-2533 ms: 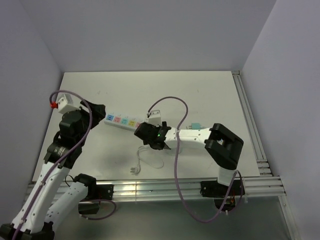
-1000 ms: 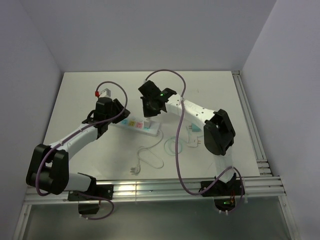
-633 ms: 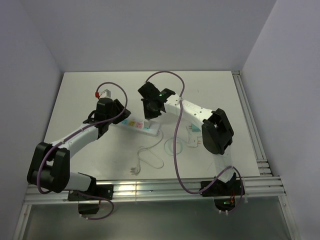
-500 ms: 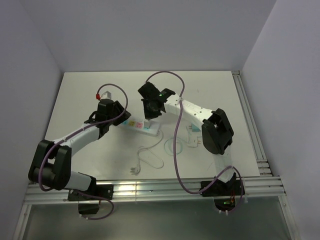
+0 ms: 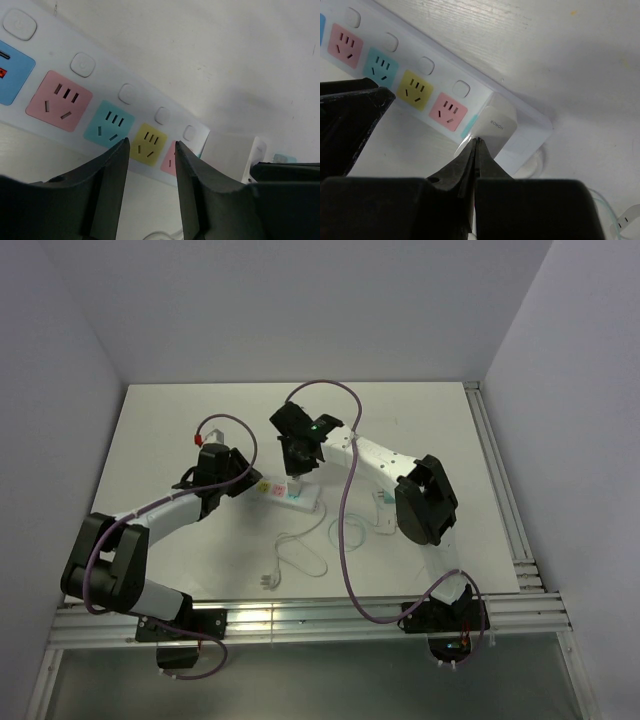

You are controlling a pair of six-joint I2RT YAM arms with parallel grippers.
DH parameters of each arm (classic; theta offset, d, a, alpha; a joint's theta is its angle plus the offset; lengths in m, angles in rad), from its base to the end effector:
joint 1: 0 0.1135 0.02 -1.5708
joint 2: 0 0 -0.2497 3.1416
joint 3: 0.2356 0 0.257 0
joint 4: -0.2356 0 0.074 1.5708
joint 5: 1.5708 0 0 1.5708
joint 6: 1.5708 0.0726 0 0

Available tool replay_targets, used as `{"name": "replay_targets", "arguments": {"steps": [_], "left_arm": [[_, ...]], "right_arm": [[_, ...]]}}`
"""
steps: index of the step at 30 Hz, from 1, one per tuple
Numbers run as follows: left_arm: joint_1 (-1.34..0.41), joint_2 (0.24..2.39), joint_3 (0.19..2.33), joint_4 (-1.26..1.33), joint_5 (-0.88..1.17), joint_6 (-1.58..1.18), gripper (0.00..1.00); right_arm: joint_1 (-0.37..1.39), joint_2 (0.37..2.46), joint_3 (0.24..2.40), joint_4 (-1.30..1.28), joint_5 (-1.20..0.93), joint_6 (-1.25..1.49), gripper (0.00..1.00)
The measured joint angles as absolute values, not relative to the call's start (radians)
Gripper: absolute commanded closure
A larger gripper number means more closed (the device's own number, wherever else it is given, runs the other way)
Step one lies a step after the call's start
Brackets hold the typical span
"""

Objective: Insert the plug

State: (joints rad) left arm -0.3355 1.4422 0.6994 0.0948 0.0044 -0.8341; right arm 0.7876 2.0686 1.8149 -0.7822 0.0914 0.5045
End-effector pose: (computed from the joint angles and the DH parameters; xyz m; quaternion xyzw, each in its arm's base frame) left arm 0.3110 -0.1088 0.1478 -0.2200 0.8680 -0.2474 0.3701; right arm 0.3368 0.3289 0.2024 -0.1240 0.9555 0.1238 0.2373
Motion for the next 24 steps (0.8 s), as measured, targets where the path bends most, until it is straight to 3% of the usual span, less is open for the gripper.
{"name": "replay_targets", "arguments": {"steps": [12, 24], "left_arm": [[-0.336, 1.504, 0.691, 0.118, 0.009, -0.841, 0.6], [-0.335, 1.534, 0.683, 0.193, 0.045, -0.863, 0.62]], "right_arm": [[0.824, 2.07, 1.79, -0.744, 0.155, 0.538, 1.0], [0.932, 2.063, 1.432, -0.417, 0.107, 0.684, 1.0]]}}
